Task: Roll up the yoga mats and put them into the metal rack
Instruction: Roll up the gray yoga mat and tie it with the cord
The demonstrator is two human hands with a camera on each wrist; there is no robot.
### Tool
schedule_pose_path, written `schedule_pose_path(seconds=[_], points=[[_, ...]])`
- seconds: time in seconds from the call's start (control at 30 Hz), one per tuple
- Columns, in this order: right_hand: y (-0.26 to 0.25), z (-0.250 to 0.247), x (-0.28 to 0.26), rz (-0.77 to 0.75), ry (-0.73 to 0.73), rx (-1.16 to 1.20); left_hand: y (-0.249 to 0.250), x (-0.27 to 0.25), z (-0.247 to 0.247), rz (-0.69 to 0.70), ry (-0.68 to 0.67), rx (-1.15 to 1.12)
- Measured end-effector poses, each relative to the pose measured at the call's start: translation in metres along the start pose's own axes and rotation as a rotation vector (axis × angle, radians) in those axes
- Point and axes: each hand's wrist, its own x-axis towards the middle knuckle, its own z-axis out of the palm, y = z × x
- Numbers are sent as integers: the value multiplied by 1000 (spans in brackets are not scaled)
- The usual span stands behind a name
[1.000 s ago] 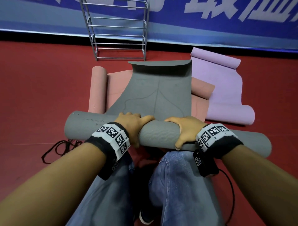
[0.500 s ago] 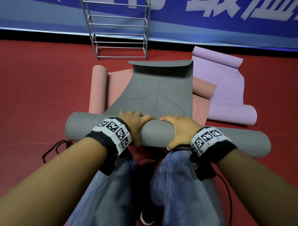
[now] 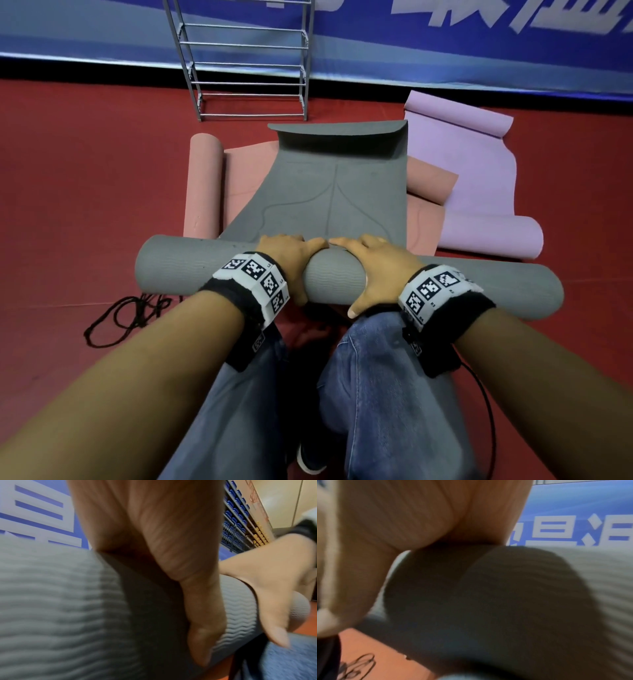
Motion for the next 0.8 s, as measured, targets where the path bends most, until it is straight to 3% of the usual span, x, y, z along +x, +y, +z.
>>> schedule_pose_path(seconds=[0.33, 0.5, 0.57, 0.63, 0.73, 0.8], points=[[-7, -12, -4, -29, 15, -32, -4, 5, -19, 37, -118, -120], [-7, -36, -9, -53, -102, 41, -10, 0, -33, 91, -356, -550], [-7, -34, -9, -50, -130, 59, -8, -6, -38, 102, -433, -604], [-6, -28, -7, -35, -132, 87, -1, -13, -38, 66, -382, -500], [-2, -22, -2, -15, -144, 136, 11, -20, -24, 22, -138, -12], [-2, -22, -2, -13, -162, 154, 17, -22, -13, 6, -73, 46]])
